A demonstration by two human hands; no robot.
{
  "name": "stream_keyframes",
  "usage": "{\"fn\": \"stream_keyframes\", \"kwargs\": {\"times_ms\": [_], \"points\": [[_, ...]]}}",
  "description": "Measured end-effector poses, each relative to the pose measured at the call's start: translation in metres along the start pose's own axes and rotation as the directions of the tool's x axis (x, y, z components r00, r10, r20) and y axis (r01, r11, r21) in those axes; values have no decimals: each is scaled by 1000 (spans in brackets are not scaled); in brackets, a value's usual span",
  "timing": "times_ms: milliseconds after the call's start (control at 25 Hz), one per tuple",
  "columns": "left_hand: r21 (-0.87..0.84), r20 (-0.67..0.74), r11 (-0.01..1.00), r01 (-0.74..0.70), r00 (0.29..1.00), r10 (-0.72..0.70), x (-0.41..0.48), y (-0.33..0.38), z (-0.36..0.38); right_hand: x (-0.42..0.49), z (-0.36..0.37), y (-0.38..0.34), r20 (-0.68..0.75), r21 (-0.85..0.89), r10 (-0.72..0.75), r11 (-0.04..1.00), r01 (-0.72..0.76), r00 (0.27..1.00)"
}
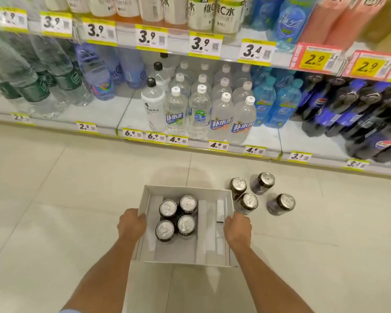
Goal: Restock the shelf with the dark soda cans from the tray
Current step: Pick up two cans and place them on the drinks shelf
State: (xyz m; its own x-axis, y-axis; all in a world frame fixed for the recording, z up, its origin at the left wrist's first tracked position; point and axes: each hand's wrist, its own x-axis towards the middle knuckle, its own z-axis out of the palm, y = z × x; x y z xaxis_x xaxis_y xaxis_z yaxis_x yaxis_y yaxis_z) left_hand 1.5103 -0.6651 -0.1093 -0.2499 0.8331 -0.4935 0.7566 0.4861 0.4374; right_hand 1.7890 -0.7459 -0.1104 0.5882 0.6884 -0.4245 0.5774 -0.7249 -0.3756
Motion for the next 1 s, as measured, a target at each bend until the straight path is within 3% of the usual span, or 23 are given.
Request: {"fn": "stream_keyframes", "kwargs": {"times_ms": [520, 680, 800, 880, 1000], "points": [[-24, -43, 999, -35, 999, 34, 35, 5, 26, 34, 32, -2, -64, 57, 28, 998, -25, 998], [-16, -142, 978, -206, 969, 202, 7, 9, 32, 11, 42, 1, -209, 101, -145, 980, 169, 967], [151, -291, 860, -487, 810, 510, -13, 7, 27, -10, 46, -1, -300, 7, -430, 892, 453, 851], [174, -297, 801, -573, 745, 598, -23, 6, 27, -22, 48, -7, -191, 10, -521, 846, 533, 832], [45, -175, 844, -534, 828, 533, -41, 0, 35, -32, 58, -15, 21, 135, -552, 828, 545, 834]]}}
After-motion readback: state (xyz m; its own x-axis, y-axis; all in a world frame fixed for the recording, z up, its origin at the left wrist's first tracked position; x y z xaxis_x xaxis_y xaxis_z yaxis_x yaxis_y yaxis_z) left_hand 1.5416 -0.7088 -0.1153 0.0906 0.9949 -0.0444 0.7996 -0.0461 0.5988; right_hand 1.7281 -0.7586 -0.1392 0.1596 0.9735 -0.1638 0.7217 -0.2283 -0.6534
